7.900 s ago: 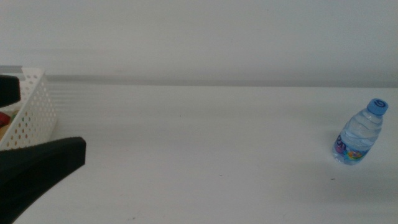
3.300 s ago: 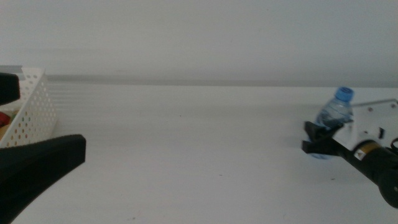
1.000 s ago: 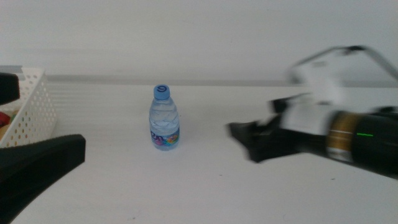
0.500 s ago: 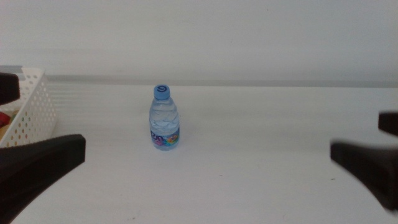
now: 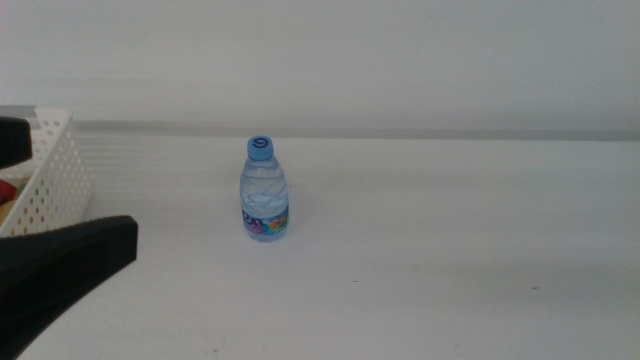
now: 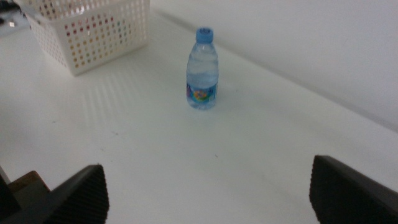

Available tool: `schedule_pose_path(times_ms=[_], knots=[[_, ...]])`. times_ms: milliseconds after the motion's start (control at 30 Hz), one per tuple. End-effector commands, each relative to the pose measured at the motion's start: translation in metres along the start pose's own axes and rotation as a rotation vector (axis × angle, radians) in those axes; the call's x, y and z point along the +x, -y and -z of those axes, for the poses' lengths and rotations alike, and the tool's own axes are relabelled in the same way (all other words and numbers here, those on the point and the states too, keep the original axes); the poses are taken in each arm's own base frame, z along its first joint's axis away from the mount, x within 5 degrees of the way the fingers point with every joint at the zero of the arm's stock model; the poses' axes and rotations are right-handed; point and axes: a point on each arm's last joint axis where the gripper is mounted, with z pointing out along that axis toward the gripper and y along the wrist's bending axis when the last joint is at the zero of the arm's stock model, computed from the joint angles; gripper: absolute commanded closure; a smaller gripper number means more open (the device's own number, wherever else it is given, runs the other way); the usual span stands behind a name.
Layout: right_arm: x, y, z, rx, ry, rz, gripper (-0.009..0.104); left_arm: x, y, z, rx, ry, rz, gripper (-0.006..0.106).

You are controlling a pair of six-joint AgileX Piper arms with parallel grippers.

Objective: Use arms to grab the bottles and put them into the dustbin to the left of the table.

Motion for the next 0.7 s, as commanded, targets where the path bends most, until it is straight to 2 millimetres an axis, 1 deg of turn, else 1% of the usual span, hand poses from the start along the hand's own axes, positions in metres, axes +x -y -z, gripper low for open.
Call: schedule_pose_path(times_ms=[0,133,367,567,667], knots=[[0.0045,0.0,0.0082,0.01,0.013,0.007,0.009,-0.0007,0.001,0.0005,0.01,0.019,0.006,0.007],[0.0084,-0.0011,0.0113,0.001,-0.009,0.006,0.009,-0.0007,0.001,0.0005,0.01,0.019,0.006,0.007],[0.0024,-0.0055,0.0116,-0.047,0.058,0.009,0.009,-0.0007,0.001,0.0005,0.01,0.019,0.006,0.007],[0.002,-0.005,0.0116,-0.041,0.062,0.011,0.009,-0.0007,0.001,0.0005,0.01,0.019,0.006,0.007],[0.0024,-0.0053,0.0116,-0.045,0.058,-0.015,0.009,-0.0007,0.001,0.0005,0.01,0.019,0.006,0.007]])
